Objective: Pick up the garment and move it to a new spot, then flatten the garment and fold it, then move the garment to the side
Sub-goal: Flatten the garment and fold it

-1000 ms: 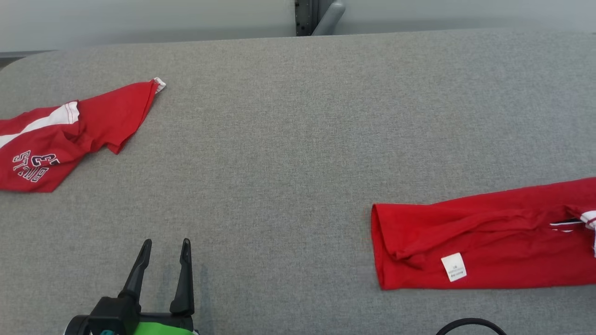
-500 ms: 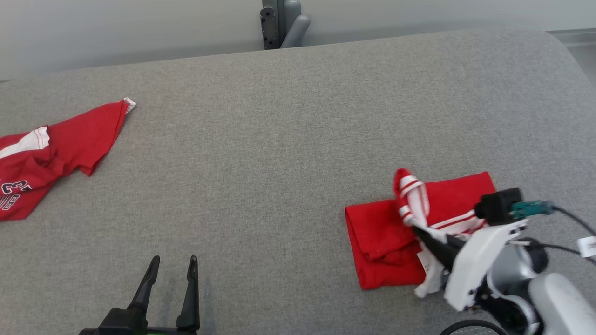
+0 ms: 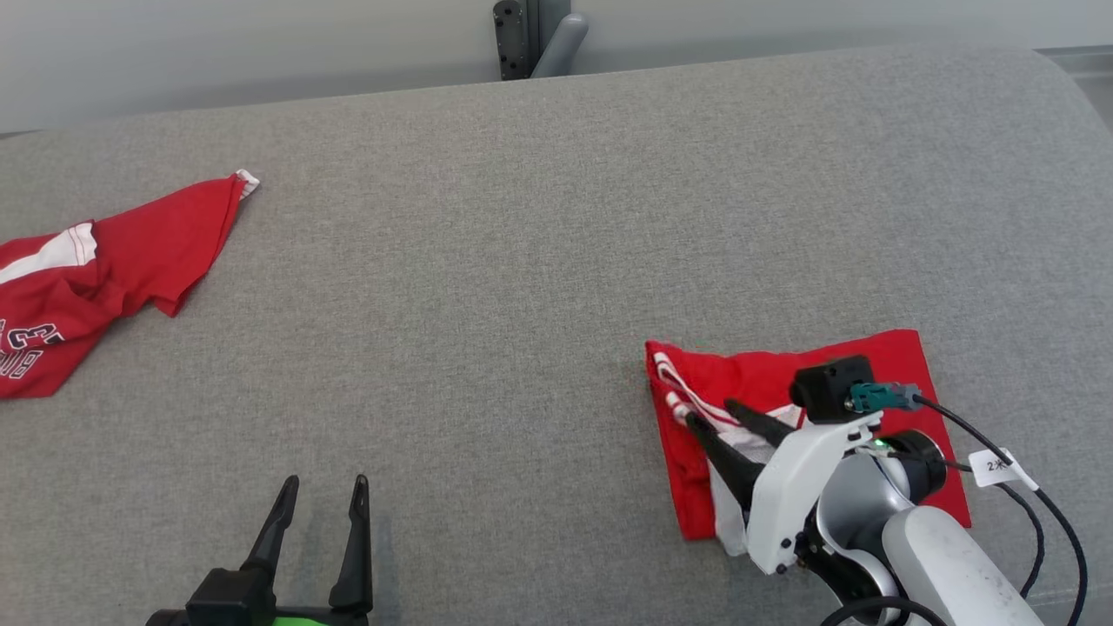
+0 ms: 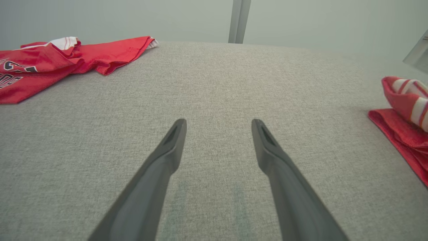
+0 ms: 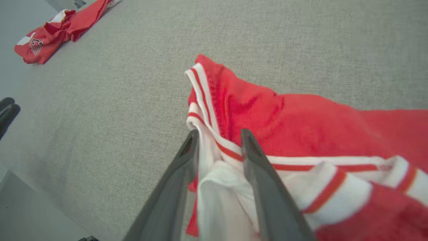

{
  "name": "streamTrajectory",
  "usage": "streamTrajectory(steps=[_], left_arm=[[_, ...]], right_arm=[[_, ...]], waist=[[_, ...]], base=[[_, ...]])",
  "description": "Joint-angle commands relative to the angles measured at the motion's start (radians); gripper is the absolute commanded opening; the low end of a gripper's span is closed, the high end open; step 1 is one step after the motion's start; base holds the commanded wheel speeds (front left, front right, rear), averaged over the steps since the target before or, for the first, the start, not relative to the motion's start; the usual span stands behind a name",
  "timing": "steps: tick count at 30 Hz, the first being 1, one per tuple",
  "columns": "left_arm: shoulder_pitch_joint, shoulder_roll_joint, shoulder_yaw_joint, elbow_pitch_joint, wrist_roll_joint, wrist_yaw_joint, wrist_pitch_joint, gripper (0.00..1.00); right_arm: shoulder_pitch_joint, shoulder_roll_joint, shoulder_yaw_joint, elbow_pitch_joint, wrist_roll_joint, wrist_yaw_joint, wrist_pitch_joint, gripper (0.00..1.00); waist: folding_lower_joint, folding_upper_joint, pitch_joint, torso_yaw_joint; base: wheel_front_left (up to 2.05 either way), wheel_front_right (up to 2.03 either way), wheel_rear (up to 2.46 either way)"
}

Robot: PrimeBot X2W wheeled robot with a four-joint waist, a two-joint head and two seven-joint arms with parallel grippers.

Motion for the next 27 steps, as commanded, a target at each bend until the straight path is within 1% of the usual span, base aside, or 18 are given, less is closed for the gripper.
streamTrajectory(steps=[1, 3, 5, 6, 8, 10, 11, 12, 13, 14, 16, 18, 20, 21, 23, 25, 27], left_arm=[[0.003, -0.001, 0.002, 0.002, -0.002, -0.003, 0.000, 1.00], [0.006, -0.001, 0.005, -0.003, -0.007, 0.001, 0.000, 1.00], [0.008, -0.001, 0.013, -0.011, -0.009, 0.008, 0.000, 1.00], [0.008, -0.001, 0.013, -0.011, -0.009, 0.008, 0.000, 1.00], [0.009, -0.001, 0.021, -0.020, -0.012, 0.010, 0.000, 1.00], [0.011, -0.001, 0.025, -0.026, -0.014, 0.014, 0.000, 1.00], [0.011, -0.001, 0.023, -0.028, -0.014, 0.015, 0.000, 1.00], [0.009, -0.001, 0.019, -0.028, -0.013, 0.014, 0.000, 1.00], [0.004, -0.001, 0.016, -0.027, -0.014, 0.014, 0.000, 1.00], [-0.001, -0.001, 0.015, -0.027, -0.015, 0.015, 0.000, 1.00], [-0.012, -0.001, 0.004, -0.020, -0.013, 0.014, 0.000, 1.00], [-0.019, -0.001, -0.004, -0.014, -0.007, 0.011, 0.000, 1.00], [-0.020, 0.000, -0.011, -0.006, 0.006, 0.006, 0.000, 1.00], [-0.020, 0.000, -0.013, -0.001, 0.014, 0.004, 0.000, 1.00], [-0.021, 0.004, -0.015, 0.003, 0.023, 0.001, 0.000, 1.00], [-0.024, 0.008, -0.009, 0.004, 0.025, -0.001, 0.000, 1.00], [-0.027, 0.010, -0.010, 0.007, 0.029, -0.004, 0.000, 1.00]], right_arm=[[0.010, -0.009, 0.008, -0.058, 0.012, 0.000, -0.013, 1.00], [0.045, -0.023, 0.005, -0.160, 0.049, 0.000, -0.009, 1.00], [0.088, -0.032, -0.039, -0.292, 0.090, 0.000, -0.005, 1.00], [0.088, -0.032, -0.039, -0.292, 0.090, 0.000, -0.005, 1.00], [0.131, -0.030, -0.127, -0.413, 0.112, 0.000, -0.019, 1.00], [0.167, -0.020, -0.228, -0.479, 0.112, 0.000, -0.046, 1.00], [0.181, -0.012, -0.288, -0.483, 0.102, 0.000, -0.073, 1.00], [0.189, -0.017, -0.336, -0.471, 0.075, 0.000, -0.110, 0.32], [0.200, -0.031, -0.360, -0.447, 0.050, 0.000, -0.156, 0.00], [0.211, -0.034, -0.364, -0.398, 0.041, 0.000, -0.199, 0.00], [0.210, -0.065, -0.351, -0.278, -0.001, 0.000, -0.322, 0.00], [0.172, -0.095, -0.308, -0.127, -0.059, 0.000, -0.454, 0.00], [0.116, -0.090, -0.276, 0.037, -0.097, 0.000, -0.575, 0.00], [0.086, -0.100, -0.260, 0.111, -0.131, 0.000, -0.622, 0.00], [0.024, -0.084, -0.259, 0.238, -0.159, -0.001, -0.664, 0.00], [-0.033, -0.071, -0.243, 0.326, -0.191, 0.000, -0.676, 0.00], [-0.071, -0.071, -0.217, 0.349, -0.235, 0.000, -0.676, 0.00]], waist=[[0.0000, 0.0000, 0.003, 0.005], [0.0000, 0.0000, 0.007, 0.009], [0.0000, 0.0000, 0.015, 0.007], [0.0000, 0.0000, 0.015, 0.007], [0.0000, 0.0000, 0.025, 0.000], [0.0000, 0.0000, 0.035, -0.010], [0.0000, 0.0000, 0.039, -0.015], [0.0000, 0.0000, 0.043, -0.017], [0.0000, 0.0000, 0.047, -0.019], [0.0000, 0.0000, 0.051, -0.024], [0.0000, 0.0000, 0.057, -0.032], [0.0000, 0.0000, 0.062, -0.043], [0.0000, 0.0000, 0.062, -0.053], [0.0000, 0.0000, 0.062, -0.054], [0.0000, 0.0000, 0.064, -0.055], [0.0000, 0.0000, 0.069, -0.055], [0.0000, 0.0000, 0.073, -0.049]], base=[[0.00, 0.00, 0.00], [0.00, 0.00, 0.00], [0.00, 0.00, 0.00], [0.00, 0.00, 0.00], [0.00, 0.00, 0.00], [0.00, 0.00, 0.00], [0.00, 0.00, 0.00], [0.00, 0.00, 0.00], [0.00, 0.00, 0.00], [0.00, 0.00, 0.00], [0.00, 0.00, 0.00], [0.00, 0.00, 0.00], [0.00, 0.00, 0.00], [0.00, 0.00, 0.00], [0.00, 0.00, 0.00], [0.00, 0.00, 0.00], [0.00, 0.00, 0.00]])
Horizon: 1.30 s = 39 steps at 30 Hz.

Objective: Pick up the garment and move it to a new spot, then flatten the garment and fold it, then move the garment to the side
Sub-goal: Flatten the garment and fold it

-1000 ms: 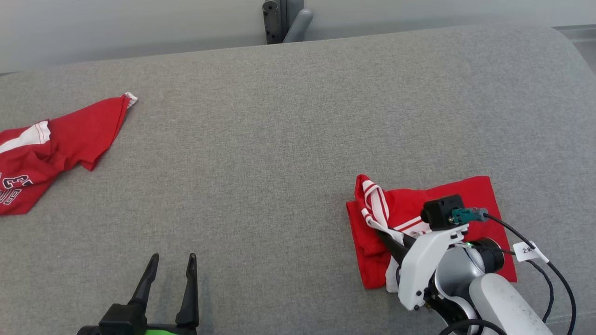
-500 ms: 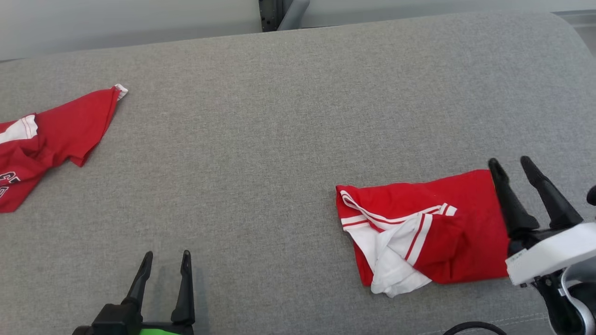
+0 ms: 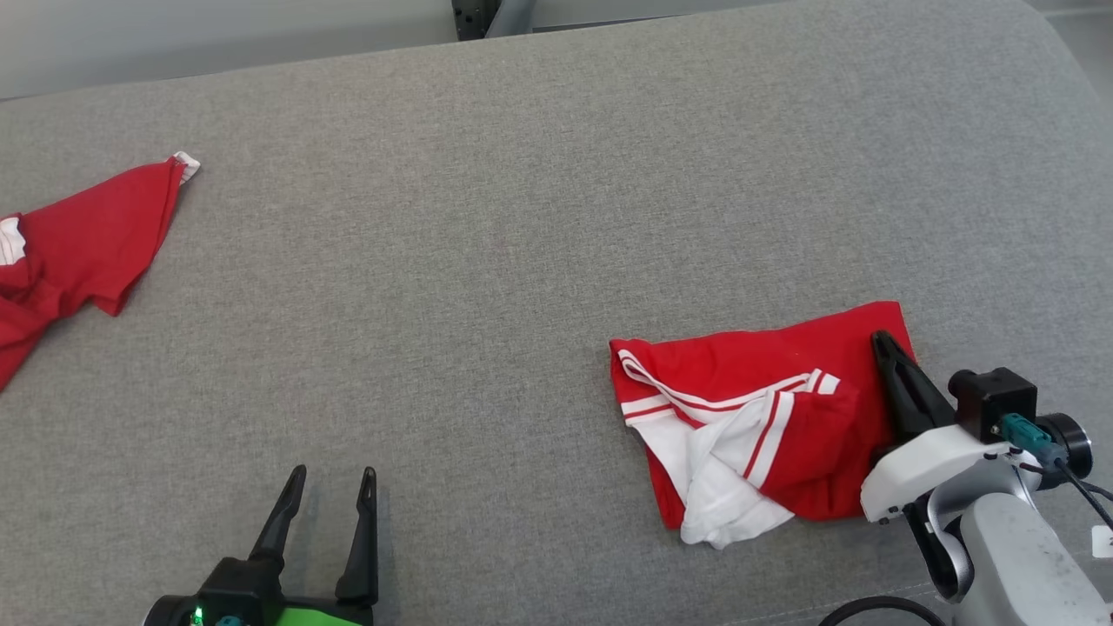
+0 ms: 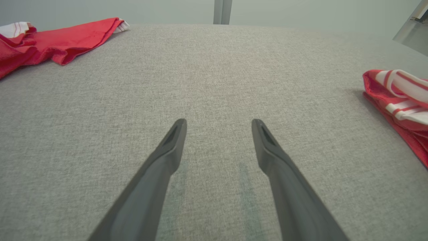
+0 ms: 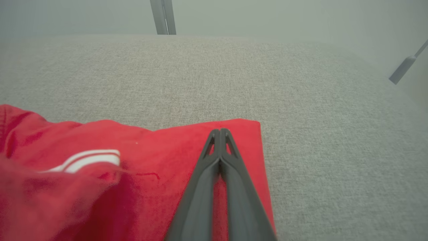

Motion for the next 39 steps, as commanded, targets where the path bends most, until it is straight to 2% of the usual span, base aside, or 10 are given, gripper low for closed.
streamTrajectory(steps=[1, 7, 17, 21, 27, 33, 36, 37, 38, 39], left_arm=[[-0.015, 0.006, 0.001, 0.003, 0.005, -0.005, 0.000, 1.00], [-0.014, 0.002, 0.006, 0.002, -0.002, -0.008, 0.000, 1.00], [0.000, -0.004, 0.010, 0.008, -0.017, -0.009, 0.000, 1.00], [-0.006, -0.005, 0.007, 0.010, -0.023, -0.005, 0.000, 1.00], [-0.010, -0.006, -0.006, 0.016, -0.039, 0.003, 0.000, 1.00], [0.001, -0.006, -0.012, 0.018, -0.053, 0.013, 0.000, 1.00], [0.007, -0.005, 0.000, 0.008, -0.061, 0.019, 0.000, 1.00], [0.008, -0.005, 0.004, 0.001, -0.062, 0.019, 0.000, 1.00], [0.009, -0.005, 0.008, -0.005, -0.062, 0.020, 0.000, 1.00], [0.010, -0.005, 0.013, -0.013, -0.064, 0.022, 0.000, 1.00]], right_arm=[[-0.014, 0.004, 0.004, -0.001, -0.017, -0.001, -0.004, 0.00], [0.025, 0.008, 0.086, -0.003, -0.065, -0.001, -0.004, 0.00], [0.120, -0.074, 0.278, -0.168, -0.069, -0.001, -0.004, 0.00], [0.127, -0.093, 0.364, -0.148, -0.066, -0.001, -0.004, 0.00], [0.090, -0.072, 0.458, -0.123, -0.060, -0.001, -0.004, 0.00], [0.070, -0.058, 0.483, -0.101, -0.048, -0.001, -0.004, 0.00], [0.073, -0.054, 0.433, -0.133, -0.043, -0.001, -0.004, 0.00], [0.083, -0.050, 0.394, -0.162, -0.047, -0.001, -0.004, 0.33], [0.101, -0.042, 0.342, -0.200, -0.049, -0.001, -0.004, 0.84], [0.125, -0.032, 0.284, -0.238, -0.049, -0.001, -0.004, 1.00]], waist=[[0.0000, 0.0000, 0.004, 0.010], [0.0000, 0.0000, 0.003, 0.043], [0.0000, 0.0000, -0.010, 0.075], [0.0000, 0.0000, -0.012, 0.080], [0.0000, 0.0000, -0.017, 0.084], [0.0000, 0.0000, -0.028, 0.087], [0.0000, 0.0000, -0.040, 0.085], [0.0000, 0.0000, -0.047, 0.085], [0.0000, 0.0000, -0.055, 0.086], [0.0000, 0.0000, -0.062, 0.087]], base=[[0.00, 0.00, 0.00], [0.00, 0.00, 0.00], [0.00, 0.00, 0.00], [0.00, 0.00, 0.00], [0.00, 0.00, 0.00], [0.00, 0.00, 0.00], [0.00, 0.00, 0.00], [0.00, 0.00, 0.00], [0.00, 0.00, 0.00], [0.00, 0.00, 0.00]])
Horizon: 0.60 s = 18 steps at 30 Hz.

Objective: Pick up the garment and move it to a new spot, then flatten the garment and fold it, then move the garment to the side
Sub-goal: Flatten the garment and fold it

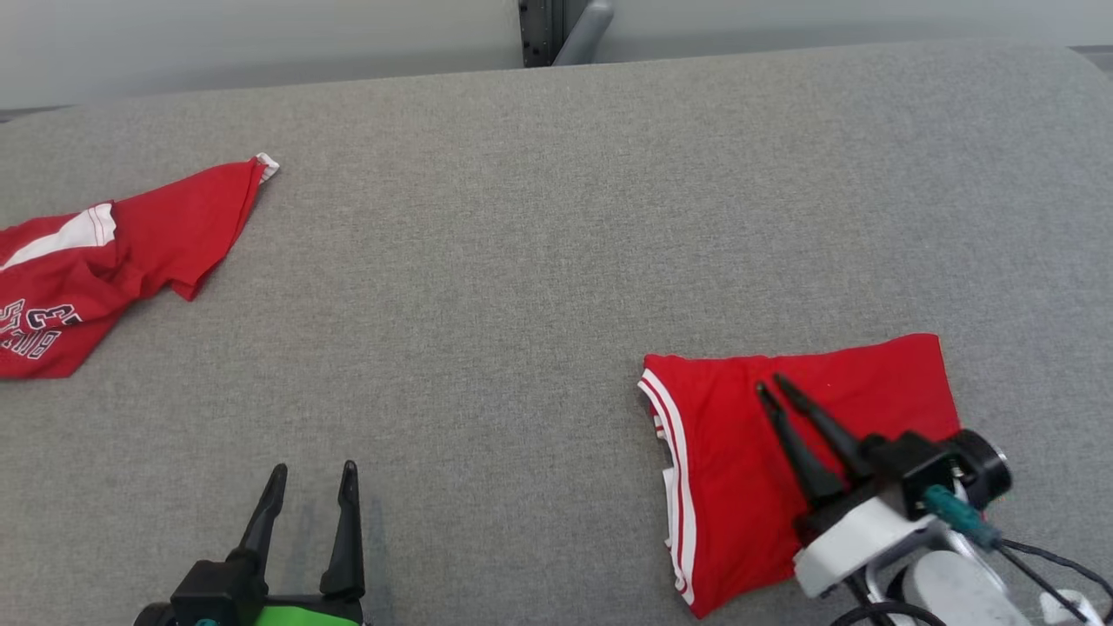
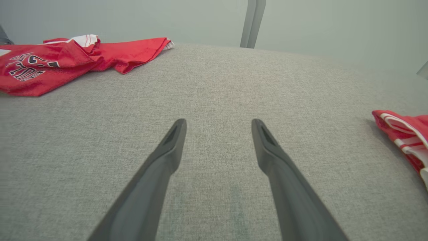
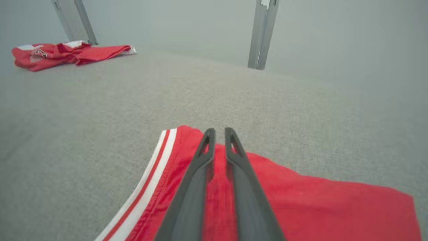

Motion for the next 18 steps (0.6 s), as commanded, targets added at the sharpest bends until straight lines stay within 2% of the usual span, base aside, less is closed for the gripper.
streamTrajectory(steps=[1, 8, 13, 16, 18], left_arm=[[0.013, 0.001, 0.012, -0.016, -0.007, 0.008, 0.000, 1.00], [0.047, 0.001, 0.034, -0.055, -0.015, 0.020, 0.000, 1.00], [0.081, 0.001, 0.045, -0.096, -0.031, 0.039, 0.000, 1.00], [0.112, 0.001, 0.056, -0.106, -0.034, 0.048, 0.000, 1.00], [0.130, 0.001, 0.065, -0.115, -0.030, 0.050, 0.000, 1.00]], right_arm=[[0.058, 0.018, -0.092, -0.063, 0.010, -0.002, -0.003, 1.00], [0.214, 0.056, -0.446, -0.250, 0.000, -0.002, -0.003, 1.00], [0.301, 0.129, -0.675, -0.360, -0.010, -0.002, -0.003, 1.00], [0.357, 0.152, -0.708, -0.344, -0.021, -0.001, -0.003, 1.00], [0.381, 0.144, -0.691, -0.313, -0.036, -0.001, -0.003, 1.00]], waist=[[0.0000, 0.0000, -0.023, 0.001], [0.0000, 0.0000, -0.088, -0.016], [0.0000, 0.0000, -0.139, -0.027], [0.0000, 0.0000, -0.175, -0.041], [0.0000, 0.0000, -0.190, -0.049]], base=[[0.00, 0.00, 0.00], [0.00, 0.00, 0.00], [0.00, 0.00, 0.00], [0.00, 0.00, 0.00], [0.00, 0.00, 0.00]])
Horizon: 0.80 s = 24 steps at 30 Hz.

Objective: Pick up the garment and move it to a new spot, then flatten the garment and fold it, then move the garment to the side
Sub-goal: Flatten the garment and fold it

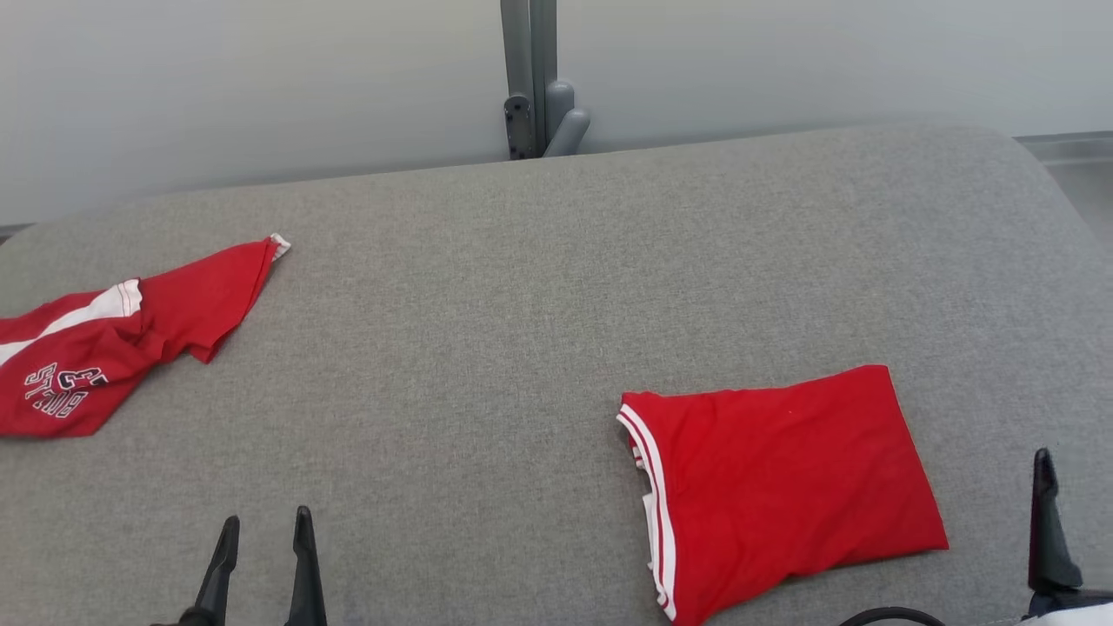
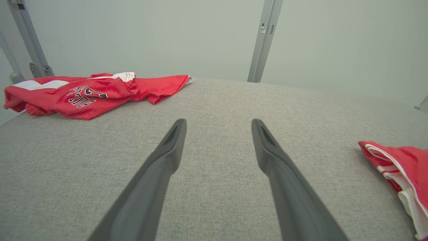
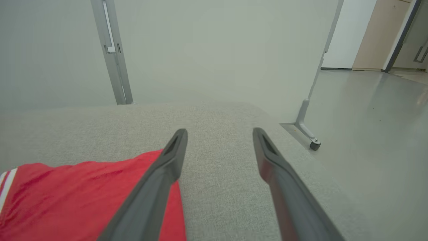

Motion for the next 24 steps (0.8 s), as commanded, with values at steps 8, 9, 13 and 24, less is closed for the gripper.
streamTrajectory(steps=[8, 9, 13, 24], left_arm=[[0.065, 0.001, 0.043, -0.003, 0.031, -0.015, 0.000, 1.00], [0.069, 0.001, 0.046, -0.002, 0.033, -0.016, 0.000, 1.00], [0.078, 0.001, 0.045, 0.005, 0.038, -0.026, 0.000, 1.00], [0.072, 0.001, 0.036, 0.033, 0.054, -0.050, 0.000, 1.00]], right_arm=[[0.019, -0.023, 0.044, 0.070, -0.013, -0.001, -0.003, 1.00], [0.017, -0.027, 0.054, 0.075, -0.012, -0.001, -0.003, 1.00], [-0.002, -0.043, 0.106, 0.094, -0.004, -0.001, -0.003, 1.00], [-0.026, -0.076, 0.175, 0.138, 0.011, -0.001, -0.003, 1.00]], waist=[[0.0000, 0.0000, -0.069, -0.013], [0.0000, 0.0000, -0.071, -0.011], [0.0000, 0.0000, -0.076, -0.008], [0.0000, 0.0000, -0.095, 0.031]], base=[[0.00, 0.00, 0.00], [0.00, 0.00, 0.00], [0.00, 0.00, 0.00], [0.00, 0.00, 0.00]])
